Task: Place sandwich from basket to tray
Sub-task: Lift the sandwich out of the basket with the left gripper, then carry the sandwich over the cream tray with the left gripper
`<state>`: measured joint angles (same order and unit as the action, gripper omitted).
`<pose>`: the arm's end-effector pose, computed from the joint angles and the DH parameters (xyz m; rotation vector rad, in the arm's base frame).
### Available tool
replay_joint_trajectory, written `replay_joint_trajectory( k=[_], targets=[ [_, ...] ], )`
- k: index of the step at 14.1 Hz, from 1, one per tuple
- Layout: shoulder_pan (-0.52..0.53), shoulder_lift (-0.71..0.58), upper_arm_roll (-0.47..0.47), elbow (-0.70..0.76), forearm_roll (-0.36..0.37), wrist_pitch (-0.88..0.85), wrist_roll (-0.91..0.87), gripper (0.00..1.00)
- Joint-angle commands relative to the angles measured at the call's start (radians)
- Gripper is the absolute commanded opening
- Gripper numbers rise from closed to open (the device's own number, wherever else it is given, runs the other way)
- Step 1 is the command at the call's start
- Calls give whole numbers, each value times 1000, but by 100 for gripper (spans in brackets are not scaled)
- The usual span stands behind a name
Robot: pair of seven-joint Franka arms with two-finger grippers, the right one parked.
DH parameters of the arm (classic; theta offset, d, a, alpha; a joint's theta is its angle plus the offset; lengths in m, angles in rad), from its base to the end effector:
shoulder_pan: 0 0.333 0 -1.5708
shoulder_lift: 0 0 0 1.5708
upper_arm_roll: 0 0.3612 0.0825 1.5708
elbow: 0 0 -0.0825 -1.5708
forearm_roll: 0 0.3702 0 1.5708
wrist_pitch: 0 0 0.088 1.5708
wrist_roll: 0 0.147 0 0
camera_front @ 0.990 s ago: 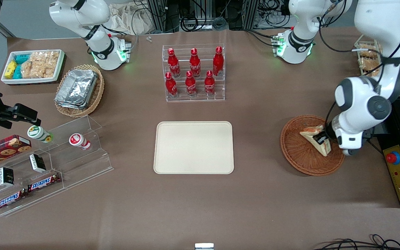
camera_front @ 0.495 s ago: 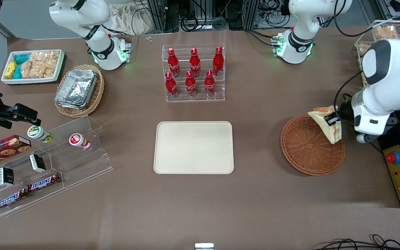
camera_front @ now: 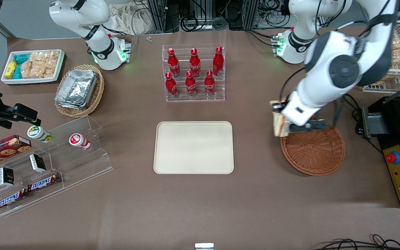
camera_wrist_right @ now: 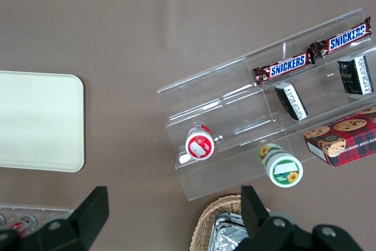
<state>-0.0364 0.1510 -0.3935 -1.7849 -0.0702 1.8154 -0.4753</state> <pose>0.5275 -0.2397 0.4732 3.0664 0.1028 -0.2353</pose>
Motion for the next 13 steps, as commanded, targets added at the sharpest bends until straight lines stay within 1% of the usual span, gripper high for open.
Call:
replay_joint_trajectory(
  k=[1, 3, 4, 5, 6, 7, 8, 10, 11, 13],
  targets=[
    [-48, 90, -33, 76, 10, 45, -34, 0],
    [-95, 154, -33, 91, 21, 128, -92, 0],
    [-138, 191, -33, 91, 62, 166, -133, 0],
    [-186, 232, -31, 91, 119, 223, -208, 0],
    [-204, 287, -31, 105, 180, 286, -283, 0],
    [-206, 345, -33, 126, 219, 306, -305, 0],
    [-217, 402, -33, 159, 233, 312, -315, 0],
    [-243, 476, -31, 196, 237, 315, -303, 0],
    [-243, 495, -31, 200, 239, 324, -299, 0],
    [-244, 536, -31, 199, 268, 389, -301, 0]
  ],
)
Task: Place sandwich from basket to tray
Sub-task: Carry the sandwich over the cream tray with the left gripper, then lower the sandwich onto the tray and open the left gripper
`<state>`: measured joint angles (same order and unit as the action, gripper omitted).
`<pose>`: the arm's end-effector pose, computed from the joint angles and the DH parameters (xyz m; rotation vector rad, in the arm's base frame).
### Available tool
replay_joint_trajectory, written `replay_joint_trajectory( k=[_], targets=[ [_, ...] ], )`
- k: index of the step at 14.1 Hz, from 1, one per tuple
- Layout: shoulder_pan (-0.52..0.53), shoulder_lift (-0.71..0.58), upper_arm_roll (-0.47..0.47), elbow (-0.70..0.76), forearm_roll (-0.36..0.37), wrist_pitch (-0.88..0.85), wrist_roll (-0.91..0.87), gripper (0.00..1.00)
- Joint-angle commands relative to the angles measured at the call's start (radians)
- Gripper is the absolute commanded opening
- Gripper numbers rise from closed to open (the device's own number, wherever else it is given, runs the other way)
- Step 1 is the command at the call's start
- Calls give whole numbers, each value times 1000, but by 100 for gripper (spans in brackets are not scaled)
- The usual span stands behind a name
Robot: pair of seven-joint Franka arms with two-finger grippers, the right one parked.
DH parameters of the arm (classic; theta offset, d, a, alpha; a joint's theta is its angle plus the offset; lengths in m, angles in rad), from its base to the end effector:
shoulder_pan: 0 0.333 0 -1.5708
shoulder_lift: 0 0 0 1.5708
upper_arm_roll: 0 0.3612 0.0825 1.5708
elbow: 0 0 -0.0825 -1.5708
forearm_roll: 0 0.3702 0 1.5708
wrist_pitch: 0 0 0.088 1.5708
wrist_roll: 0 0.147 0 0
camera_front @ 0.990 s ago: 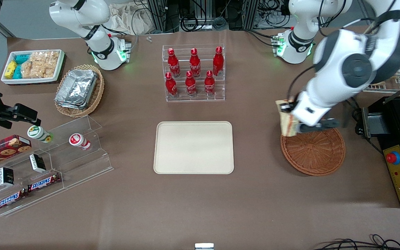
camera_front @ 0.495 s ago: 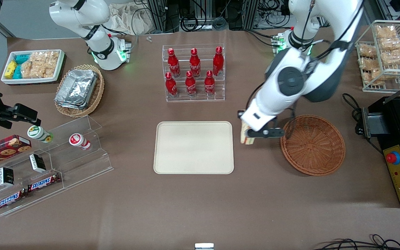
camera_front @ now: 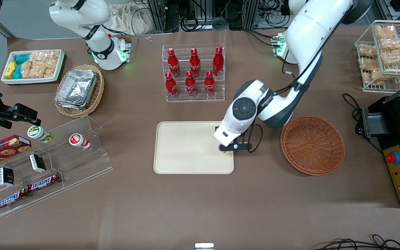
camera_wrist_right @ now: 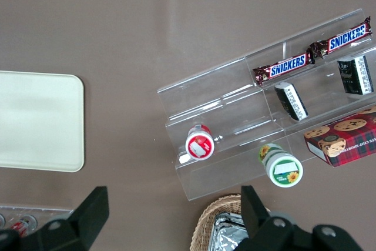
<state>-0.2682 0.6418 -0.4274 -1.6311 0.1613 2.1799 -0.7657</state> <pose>0.5652 -0.4064 0.2730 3.0668 0.0717 -0.1606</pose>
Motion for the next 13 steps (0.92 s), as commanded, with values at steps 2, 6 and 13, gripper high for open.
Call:
replay_joint_trajectory(
  k=[2, 6, 13],
  targets=[
    [-31, 76, 2, 45, 59, 55, -15, 0],
    [-36, 102, 6, 45, 87, 89, -26, 100],
    [36, -62, 6, 80, 75, -12, -46, 100]
  ],
)
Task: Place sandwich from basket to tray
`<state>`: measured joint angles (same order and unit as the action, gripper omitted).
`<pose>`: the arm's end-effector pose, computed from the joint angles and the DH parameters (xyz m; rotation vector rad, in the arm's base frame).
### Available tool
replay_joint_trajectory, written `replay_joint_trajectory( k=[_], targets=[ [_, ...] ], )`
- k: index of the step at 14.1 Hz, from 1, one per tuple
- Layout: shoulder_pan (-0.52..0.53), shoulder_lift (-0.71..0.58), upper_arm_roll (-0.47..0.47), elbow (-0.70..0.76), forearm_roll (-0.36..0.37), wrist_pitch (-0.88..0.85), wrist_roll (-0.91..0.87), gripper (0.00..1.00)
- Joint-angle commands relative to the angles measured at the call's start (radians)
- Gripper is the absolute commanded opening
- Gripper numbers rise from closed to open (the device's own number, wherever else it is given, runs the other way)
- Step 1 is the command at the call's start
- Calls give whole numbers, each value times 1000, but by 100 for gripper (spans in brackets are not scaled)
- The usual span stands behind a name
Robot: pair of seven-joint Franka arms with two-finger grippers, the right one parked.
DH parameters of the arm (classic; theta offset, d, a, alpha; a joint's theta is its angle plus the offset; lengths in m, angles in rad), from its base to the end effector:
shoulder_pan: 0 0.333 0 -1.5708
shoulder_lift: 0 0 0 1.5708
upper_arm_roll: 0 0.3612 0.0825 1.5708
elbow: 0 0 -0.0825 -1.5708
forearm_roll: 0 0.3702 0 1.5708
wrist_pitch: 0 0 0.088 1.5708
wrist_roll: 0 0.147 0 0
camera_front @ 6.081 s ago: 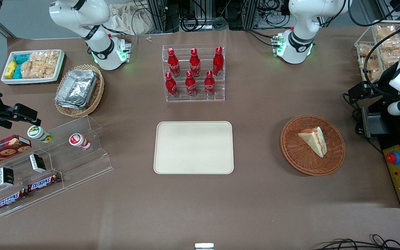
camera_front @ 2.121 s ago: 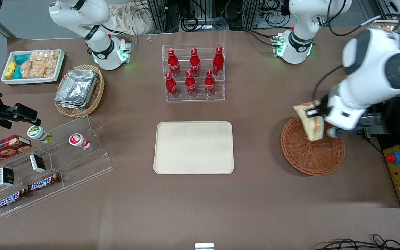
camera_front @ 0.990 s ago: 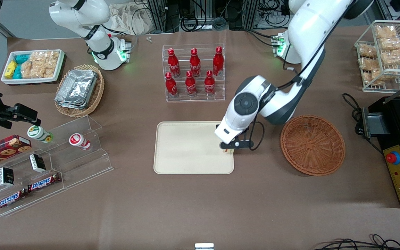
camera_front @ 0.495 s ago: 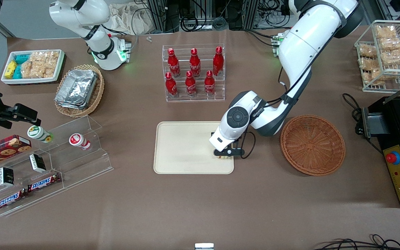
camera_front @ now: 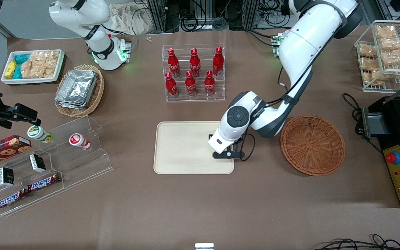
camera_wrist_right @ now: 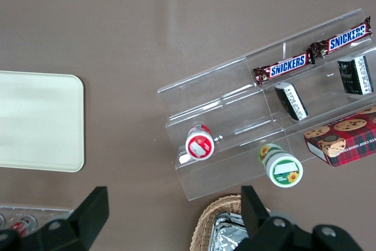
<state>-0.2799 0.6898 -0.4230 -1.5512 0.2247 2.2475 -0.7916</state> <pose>0.5944 -0.4200 0.2795 3.0315 0.0746 -0.0041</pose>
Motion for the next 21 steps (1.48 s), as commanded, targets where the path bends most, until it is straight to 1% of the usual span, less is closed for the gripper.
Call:
replay_joint_trajectory(
  k=[1, 3, 4, 7, 8, 9, 12, 14, 15, 16, 17, 18, 20, 21],
  targets=[
    [74, -143, -3, 11, 10, -153, -5, 100],
    [80, -215, -2, 42, -11, -277, 21, 100],
    [82, -258, 3, 46, -40, -354, 67, 100],
    [207, -366, 0, 46, -123, -533, 259, 100],
    [246, -400, 0, 46, -130, -577, 312, 100],
    [281, -421, -2, 46, -131, -604, 374, 100],
    [367, -478, 0, 42, -179, -625, 475, 100],
    [415, -535, 3, 33, -243, -650, 535, 100],
    [438, -549, 1, 34, -248, -698, 592, 100],
    [445, -578, 9, 31, -237, -726, 642, 100],
    [438, -611, 54, 11, -235, -729, 669, 100],
    [415, -637, 120, 2, -245, -733, 704, 100],
    [303, -680, 286, -16, -246, -781, 794, 100],
    [248, -708, 353, -32, -246, -789, 801, 100]
  ],
)
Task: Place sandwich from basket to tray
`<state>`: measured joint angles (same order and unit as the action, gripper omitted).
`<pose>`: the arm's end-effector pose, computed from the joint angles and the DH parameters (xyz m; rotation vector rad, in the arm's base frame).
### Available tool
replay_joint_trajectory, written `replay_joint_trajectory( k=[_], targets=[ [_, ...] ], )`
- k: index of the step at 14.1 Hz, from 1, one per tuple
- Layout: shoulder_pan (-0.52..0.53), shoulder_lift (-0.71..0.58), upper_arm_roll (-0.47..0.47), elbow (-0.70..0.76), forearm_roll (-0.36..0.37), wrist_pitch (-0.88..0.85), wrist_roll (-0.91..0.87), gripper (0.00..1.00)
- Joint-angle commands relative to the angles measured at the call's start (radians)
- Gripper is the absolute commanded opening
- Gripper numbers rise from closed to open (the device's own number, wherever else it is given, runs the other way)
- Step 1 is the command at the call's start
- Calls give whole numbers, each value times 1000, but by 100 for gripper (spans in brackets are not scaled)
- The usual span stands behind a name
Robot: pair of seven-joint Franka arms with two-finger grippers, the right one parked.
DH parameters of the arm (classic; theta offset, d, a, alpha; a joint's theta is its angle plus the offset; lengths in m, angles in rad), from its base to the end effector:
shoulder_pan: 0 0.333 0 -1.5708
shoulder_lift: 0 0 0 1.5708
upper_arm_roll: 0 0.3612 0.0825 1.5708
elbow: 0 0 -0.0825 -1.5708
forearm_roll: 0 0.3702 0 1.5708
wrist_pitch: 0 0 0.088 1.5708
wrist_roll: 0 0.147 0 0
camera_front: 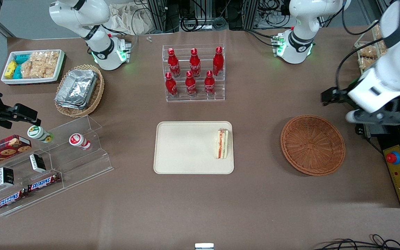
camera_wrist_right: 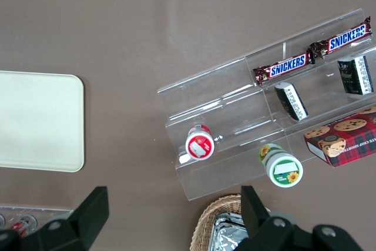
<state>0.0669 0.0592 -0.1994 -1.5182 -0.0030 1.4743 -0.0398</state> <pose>0.5421 -0.0692 0.6141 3.1282 -0.1457 -0.1611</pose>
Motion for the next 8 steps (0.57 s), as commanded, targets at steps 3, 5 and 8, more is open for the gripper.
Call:
replay_joint_trajectory(
  k=[3, 5, 8],
  targets=[
    [-156, -128, 228, -114, -18, -14, 54, 100],
    [-154, -119, 229, -105, -20, -9, 52, 100],
    [-154, -113, 222, -97, -20, -14, 43, 100]
  ],
)
